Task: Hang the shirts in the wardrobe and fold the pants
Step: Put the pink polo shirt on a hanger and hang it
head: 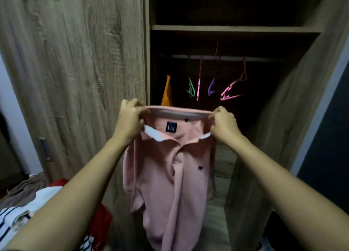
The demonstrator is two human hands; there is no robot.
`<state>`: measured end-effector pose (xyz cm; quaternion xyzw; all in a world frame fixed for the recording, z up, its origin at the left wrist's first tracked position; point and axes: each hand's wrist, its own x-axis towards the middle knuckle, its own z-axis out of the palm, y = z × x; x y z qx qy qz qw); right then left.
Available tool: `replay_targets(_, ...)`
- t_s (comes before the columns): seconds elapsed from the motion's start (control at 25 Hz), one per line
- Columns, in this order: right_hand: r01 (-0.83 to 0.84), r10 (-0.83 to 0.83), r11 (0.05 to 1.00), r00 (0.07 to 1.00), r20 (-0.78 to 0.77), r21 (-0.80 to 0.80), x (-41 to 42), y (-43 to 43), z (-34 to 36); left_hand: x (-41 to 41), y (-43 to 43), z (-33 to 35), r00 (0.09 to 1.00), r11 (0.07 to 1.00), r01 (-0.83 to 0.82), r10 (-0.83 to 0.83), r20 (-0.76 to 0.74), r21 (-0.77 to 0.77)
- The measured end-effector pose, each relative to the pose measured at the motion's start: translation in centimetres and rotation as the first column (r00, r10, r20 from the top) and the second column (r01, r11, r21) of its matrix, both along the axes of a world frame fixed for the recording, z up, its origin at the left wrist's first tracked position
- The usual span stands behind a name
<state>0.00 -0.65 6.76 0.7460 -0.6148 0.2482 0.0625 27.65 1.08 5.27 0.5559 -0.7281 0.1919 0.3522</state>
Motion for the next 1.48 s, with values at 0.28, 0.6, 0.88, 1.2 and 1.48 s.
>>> replay_targets(0.28, 0.01, -0.004, 0.998, 0.994, -0.105, 0.06, 0.2, -0.1, -1.4, -1.4, -1.3, -0.9, 0.985, 0.988, -0.072, 0.049, 0.164, 0.14)
replay_targets(0.6, 0.075, -0.081, 0.992, 0.995, 0.061, 0.099, -1.0, -0.2, -2.0, -1.6, -2.3, -1.9, 0.979, 0.943, -0.102, 0.04, 0.198, 0.316)
replay_targets(0.88, 0.197, -0.208, 0.975, 0.972, 0.11, 0.103, -3.5, -1.1, -2.3, -3.1, -5.4, -1.1, 0.997, 0.977, -0.018, 0.001, 0.079, 0.213)
replay_targets(1.2, -0.036, 0.036, 0.999, 0.999, 0.005, 0.039, -4.8, -7.2, 1.0, -5.2, -9.3, 0.7, 0.975, 0.967, -0.161, 0.188, -0.122, 0.198)
replay_targets(1.48, -0.147, 0.149, 0.989, 0.982, -0.113, 0.023, -3.1, -11.8, 4.0, -10.0, -21.2, 6.8, 0.721, 0.969, 0.105, 0.081, -0.688, 0.224)
